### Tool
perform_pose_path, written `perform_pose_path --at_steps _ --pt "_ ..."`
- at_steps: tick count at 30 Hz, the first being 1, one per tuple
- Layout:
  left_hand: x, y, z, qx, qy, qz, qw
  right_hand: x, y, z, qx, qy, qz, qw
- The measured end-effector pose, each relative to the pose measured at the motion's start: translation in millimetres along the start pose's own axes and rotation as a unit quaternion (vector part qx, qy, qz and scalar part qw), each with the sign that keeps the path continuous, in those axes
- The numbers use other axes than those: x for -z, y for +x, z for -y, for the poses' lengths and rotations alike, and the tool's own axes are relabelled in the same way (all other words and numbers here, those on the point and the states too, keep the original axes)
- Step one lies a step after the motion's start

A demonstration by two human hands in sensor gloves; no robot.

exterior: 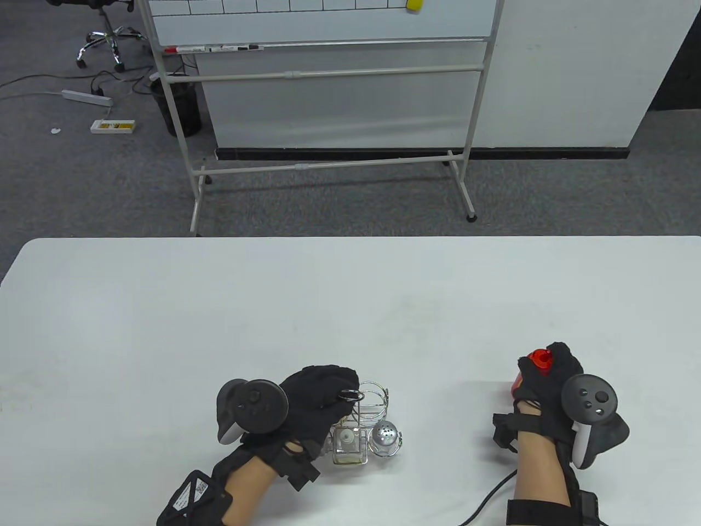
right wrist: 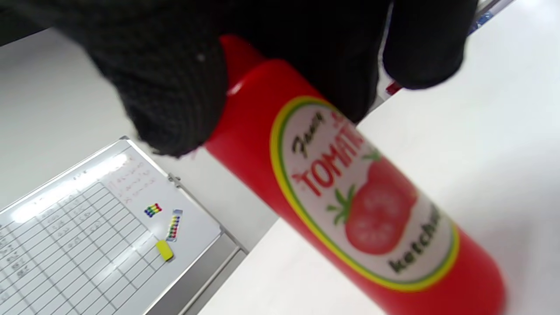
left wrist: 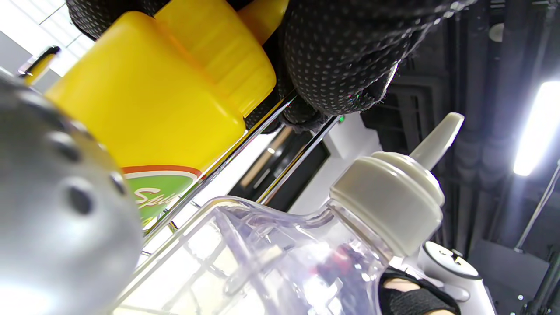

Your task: Hold seasoning rack and insert seasoning bottles through ring holders

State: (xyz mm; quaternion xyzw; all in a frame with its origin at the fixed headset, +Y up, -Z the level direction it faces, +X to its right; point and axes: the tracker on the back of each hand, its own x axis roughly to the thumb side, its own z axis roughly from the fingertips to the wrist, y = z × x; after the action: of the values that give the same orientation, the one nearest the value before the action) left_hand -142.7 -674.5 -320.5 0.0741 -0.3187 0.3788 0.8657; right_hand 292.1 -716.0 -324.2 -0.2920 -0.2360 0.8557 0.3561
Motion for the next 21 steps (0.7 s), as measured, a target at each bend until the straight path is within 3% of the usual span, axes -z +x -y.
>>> perform_pose_path --at_steps 3,5,9,11,14,21 --pt "0.2 0.6 0.7 0.002 -0.002 0.001 1.000 -15.3 30.1 13.2 0.048 0.009 0.078 0.996" --pt "0.3 1.4 1.2 0.007 -0.003 0.002 1.000 -35.0 56.1 25.4 0.110 0.023 0.154 0.982" --pt "0.3 2.1 1.8 0.010 -0.003 0.004 1.000 -74.6 105.1 37.4 0.227 0.081 0.270 0.932" --pt "0.1 2.1 2.2 0.010 -0.002 0.005 1.000 -88.9 118.6 33.7 0.237 0.128 0.309 0.912" --pt "0.1 3.0 2.7 0.016 -0.003 0.007 1.000 -103.5 129.4 22.9 0.243 0.158 0.349 0.891" --pt "-0.1 4.4 3.5 0.022 -0.002 0.012 1.000 -118.3 135.9 -4.3 0.200 0.218 0.377 0.877"
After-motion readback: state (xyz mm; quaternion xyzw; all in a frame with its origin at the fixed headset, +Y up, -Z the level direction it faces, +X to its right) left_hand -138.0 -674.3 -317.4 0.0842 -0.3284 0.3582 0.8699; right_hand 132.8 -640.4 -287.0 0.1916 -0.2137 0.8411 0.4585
